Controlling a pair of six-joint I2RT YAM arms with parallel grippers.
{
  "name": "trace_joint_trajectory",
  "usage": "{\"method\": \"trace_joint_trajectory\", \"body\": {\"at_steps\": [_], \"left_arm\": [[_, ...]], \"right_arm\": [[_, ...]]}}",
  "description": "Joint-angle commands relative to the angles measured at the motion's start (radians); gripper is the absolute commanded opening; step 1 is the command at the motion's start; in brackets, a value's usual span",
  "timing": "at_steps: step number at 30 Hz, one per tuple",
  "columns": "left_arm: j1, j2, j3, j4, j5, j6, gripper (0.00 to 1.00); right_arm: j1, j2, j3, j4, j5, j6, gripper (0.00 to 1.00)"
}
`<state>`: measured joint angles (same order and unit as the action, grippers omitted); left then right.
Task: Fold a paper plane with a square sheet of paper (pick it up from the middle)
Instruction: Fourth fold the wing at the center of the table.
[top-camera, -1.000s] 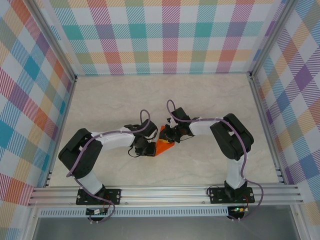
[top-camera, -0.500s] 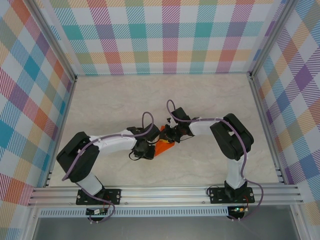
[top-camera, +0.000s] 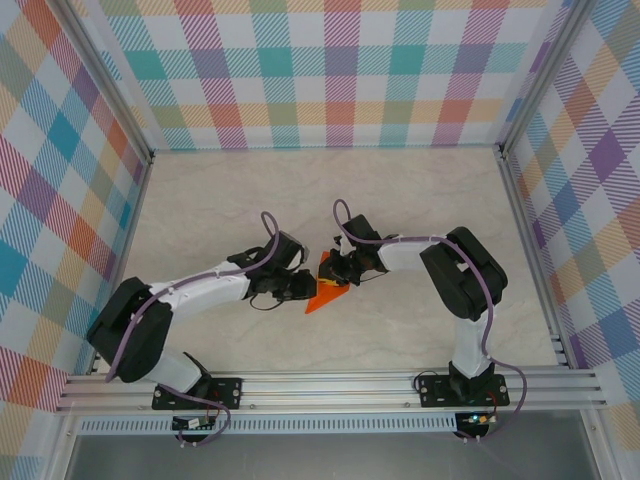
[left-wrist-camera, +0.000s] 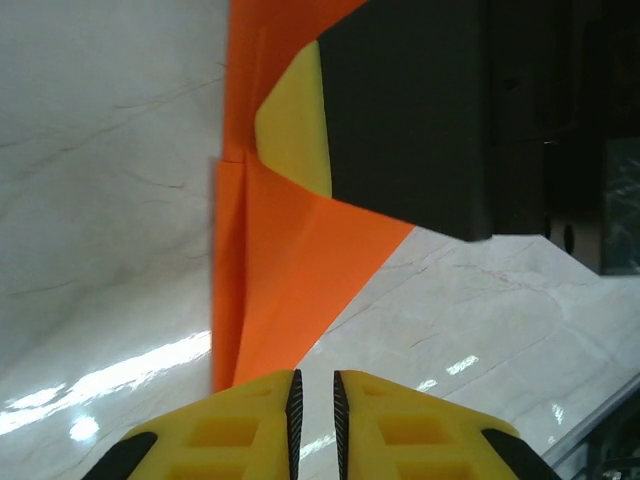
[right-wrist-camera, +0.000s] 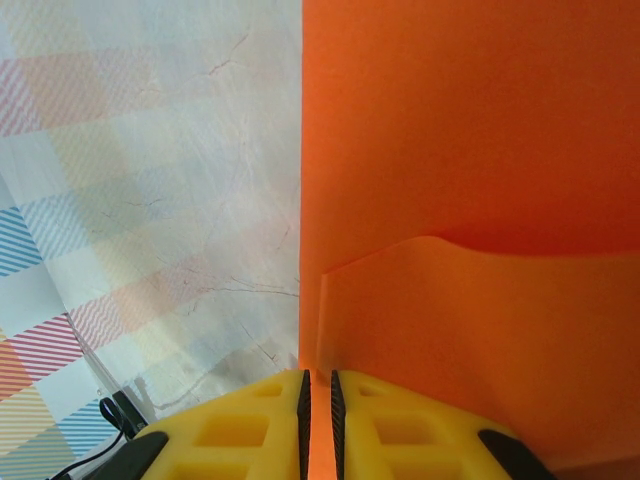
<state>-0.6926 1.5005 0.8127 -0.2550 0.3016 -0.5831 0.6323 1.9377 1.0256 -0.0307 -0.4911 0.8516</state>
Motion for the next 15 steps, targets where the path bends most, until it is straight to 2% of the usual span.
{"method": "trace_joint_trajectory", "body": {"at_steps": [1, 7, 15], "left_arm": [[0.021, 0.054, -0.041, 0.177, 0.117, -0.061, 0.18], [0.048, 0.112, -0.123, 0.310, 0.152, -0.096, 0.18], [0.050, 0.167, -0.203, 0.285, 0.136, -0.099, 0.18]], "right_arm": [[-0.003, 0.049, -0.010, -0.076, 0.062, -0.008, 0.16], [-0.003, 0.049, -0.012, -0.077, 0.060, -0.009, 0.16], [-0.003, 0.043, -0.016, -0.079, 0.063, -0.013, 0.16]]}}
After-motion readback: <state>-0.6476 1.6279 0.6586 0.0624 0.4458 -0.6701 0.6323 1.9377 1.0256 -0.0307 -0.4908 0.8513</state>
